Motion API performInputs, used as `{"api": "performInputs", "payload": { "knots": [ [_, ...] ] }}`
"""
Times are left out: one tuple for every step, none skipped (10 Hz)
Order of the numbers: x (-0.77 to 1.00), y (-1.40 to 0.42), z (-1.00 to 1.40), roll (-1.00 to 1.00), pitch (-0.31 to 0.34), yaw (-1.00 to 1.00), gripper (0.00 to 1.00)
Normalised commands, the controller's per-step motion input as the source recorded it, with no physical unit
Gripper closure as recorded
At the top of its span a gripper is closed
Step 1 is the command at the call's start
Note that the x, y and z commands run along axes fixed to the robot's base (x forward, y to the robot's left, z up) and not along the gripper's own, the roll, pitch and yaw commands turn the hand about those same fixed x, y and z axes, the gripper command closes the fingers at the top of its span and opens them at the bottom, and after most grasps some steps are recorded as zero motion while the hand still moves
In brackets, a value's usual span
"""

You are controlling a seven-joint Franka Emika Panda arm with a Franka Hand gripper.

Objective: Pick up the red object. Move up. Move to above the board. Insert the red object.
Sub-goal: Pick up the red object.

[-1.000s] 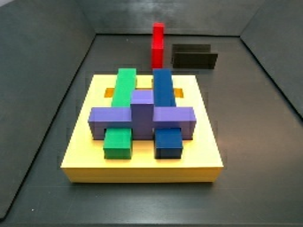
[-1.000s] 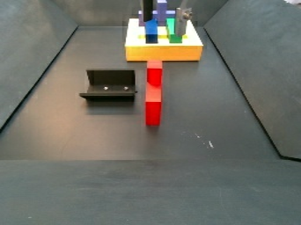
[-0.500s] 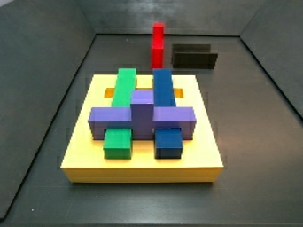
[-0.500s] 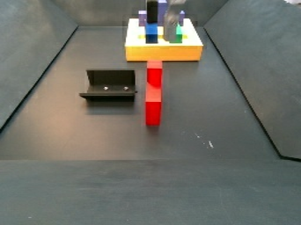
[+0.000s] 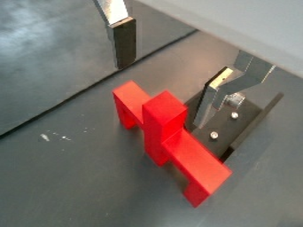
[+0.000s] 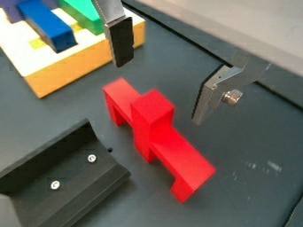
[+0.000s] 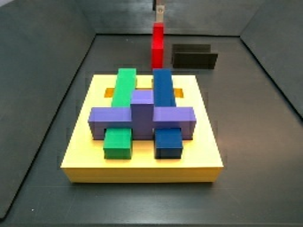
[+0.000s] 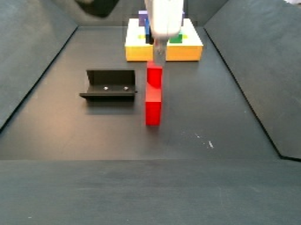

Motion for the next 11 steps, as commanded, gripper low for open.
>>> {"api": "performInputs", "payload": {
  "knots": [
    [0.21,0.13,-0.42,-0.27,0.000,-0.18,0.00],
    [0.31,0.00,-0.37,-0.18,0.043,-0.07,0.00],
    [0.31,-0.10,-0.29,0.00,0.081,-0.17,0.00],
    [0.28,-0.16,-0.24,0.04,0.130,-0.36,0.00],
    [0.06,-0.02,-0.21,0.02,0.141,-0.43,0.00],
    [-0.05,0.00,-0.16,0.00,0.131,-0.42,0.00],
    [-0.07,0.00,-0.15,0.00,0.106,-0.38,0.00],
    [0.00,-0.07,-0.12,0.00,0.067,-0.27,0.00],
    [0.08,-0.11,-0.23,0.00,0.019,0.00,0.00],
    [0.00,-0.07,-0.23,0.06,0.000,0.02,0.00],
    [-0.20,-0.02,-0.18,0.15,0.000,0.17,0.00]
  ]
}}
